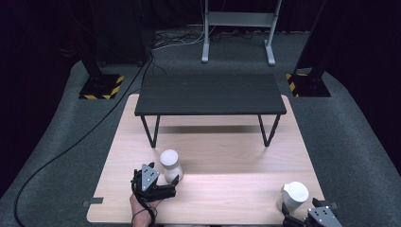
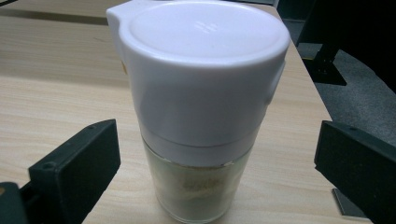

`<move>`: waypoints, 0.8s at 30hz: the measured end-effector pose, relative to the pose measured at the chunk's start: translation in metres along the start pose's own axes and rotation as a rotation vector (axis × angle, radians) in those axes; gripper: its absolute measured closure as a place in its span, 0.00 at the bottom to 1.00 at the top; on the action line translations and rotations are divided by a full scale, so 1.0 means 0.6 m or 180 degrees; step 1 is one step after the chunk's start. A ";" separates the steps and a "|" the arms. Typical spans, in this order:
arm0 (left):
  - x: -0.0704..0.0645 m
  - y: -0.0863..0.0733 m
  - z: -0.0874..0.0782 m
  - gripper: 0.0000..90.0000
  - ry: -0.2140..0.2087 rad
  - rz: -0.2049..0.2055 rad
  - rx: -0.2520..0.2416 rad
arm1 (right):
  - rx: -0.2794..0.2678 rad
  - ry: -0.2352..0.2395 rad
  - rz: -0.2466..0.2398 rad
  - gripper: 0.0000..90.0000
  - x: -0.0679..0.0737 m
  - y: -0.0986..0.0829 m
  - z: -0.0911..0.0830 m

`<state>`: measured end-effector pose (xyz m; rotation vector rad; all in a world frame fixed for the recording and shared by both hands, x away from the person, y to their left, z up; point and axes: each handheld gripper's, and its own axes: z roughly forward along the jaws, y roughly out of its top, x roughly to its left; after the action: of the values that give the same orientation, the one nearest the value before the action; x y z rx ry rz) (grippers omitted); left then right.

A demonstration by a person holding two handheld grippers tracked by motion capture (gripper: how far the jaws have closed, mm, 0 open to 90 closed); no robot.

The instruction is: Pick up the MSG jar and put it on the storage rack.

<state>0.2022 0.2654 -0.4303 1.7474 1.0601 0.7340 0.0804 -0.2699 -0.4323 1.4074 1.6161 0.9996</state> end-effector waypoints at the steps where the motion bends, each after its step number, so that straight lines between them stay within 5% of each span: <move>1: 0.000 0.000 0.002 0.00 -0.0003 -0.0003 -0.0002 | 0.0002 0.0001 0.0001 0.00 0.000 0.000 0.000; 24: 0.009 0.007 0.037 0.00 -0.0055 -0.0014 -0.0190 | 0.0012 0.0007 -0.0001 0.00 -0.002 0.002 0.000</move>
<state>0.2247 0.2605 -0.4350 1.6975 1.0202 0.7394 0.0808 -0.2710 -0.4310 1.4088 1.6206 0.9988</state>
